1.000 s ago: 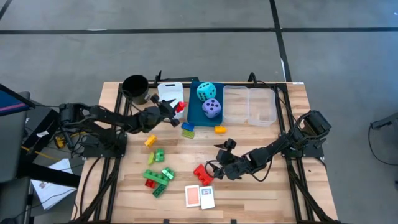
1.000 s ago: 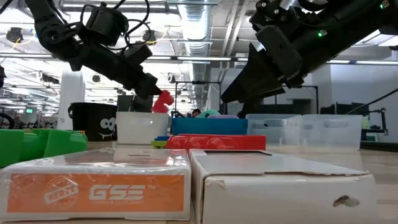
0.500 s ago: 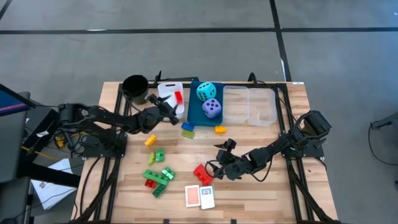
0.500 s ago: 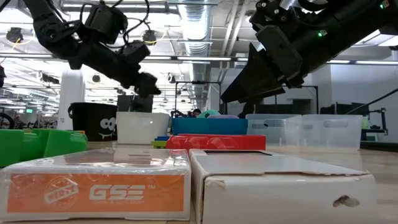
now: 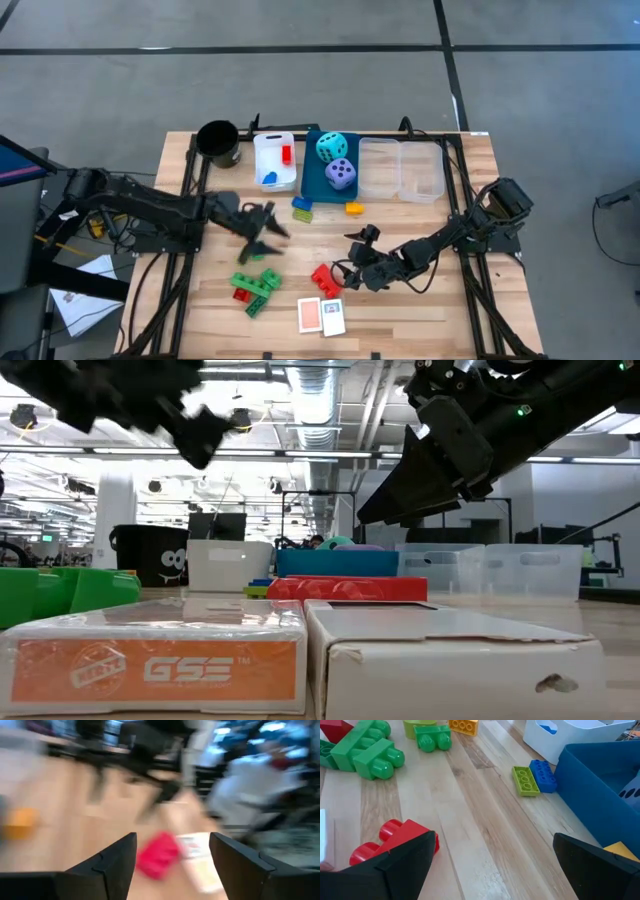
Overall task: Pick & Place Toys
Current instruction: Put the middle large green game piece into the white bin
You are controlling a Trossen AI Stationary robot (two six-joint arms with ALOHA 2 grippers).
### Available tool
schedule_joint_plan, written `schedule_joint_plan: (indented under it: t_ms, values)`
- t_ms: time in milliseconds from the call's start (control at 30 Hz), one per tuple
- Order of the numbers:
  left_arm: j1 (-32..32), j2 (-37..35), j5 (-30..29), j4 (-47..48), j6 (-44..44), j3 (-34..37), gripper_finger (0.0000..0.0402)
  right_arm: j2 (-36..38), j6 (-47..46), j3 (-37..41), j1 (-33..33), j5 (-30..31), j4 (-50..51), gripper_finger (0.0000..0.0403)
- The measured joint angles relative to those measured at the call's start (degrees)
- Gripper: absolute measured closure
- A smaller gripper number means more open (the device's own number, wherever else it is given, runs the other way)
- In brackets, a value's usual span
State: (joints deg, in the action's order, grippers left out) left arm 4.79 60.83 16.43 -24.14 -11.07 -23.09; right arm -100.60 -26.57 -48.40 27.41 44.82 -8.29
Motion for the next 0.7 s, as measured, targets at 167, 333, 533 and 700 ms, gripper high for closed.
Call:
schedule_joint_plan:
  t_ms: [167,333,533,700]
  values:
    - [8.98,-2.31,-0.89,3.39,-4.44,0.0,0.0171,0.0,0.0,0.0,0.0,-0.02,-0.46,0.0006]
    - [18.08,-0.07,-12.7,5.4,-9.2,0.02,0.0181,0.0,0.02,0.0,-0.02,-0.02,-1.06,0.0006]
    - [25.76,5.19,-26.48,5.28,-9.16,0.04,0.019,0.01,0.06,0.0,-0.06,-0.09,-0.89,0.0006]
    - [27.83,11.17,-28.7,5.11,-9.22,0.04,0.0192,0.0,0.19,0.0,-0.67,-0.09,-0.83,0.0006]
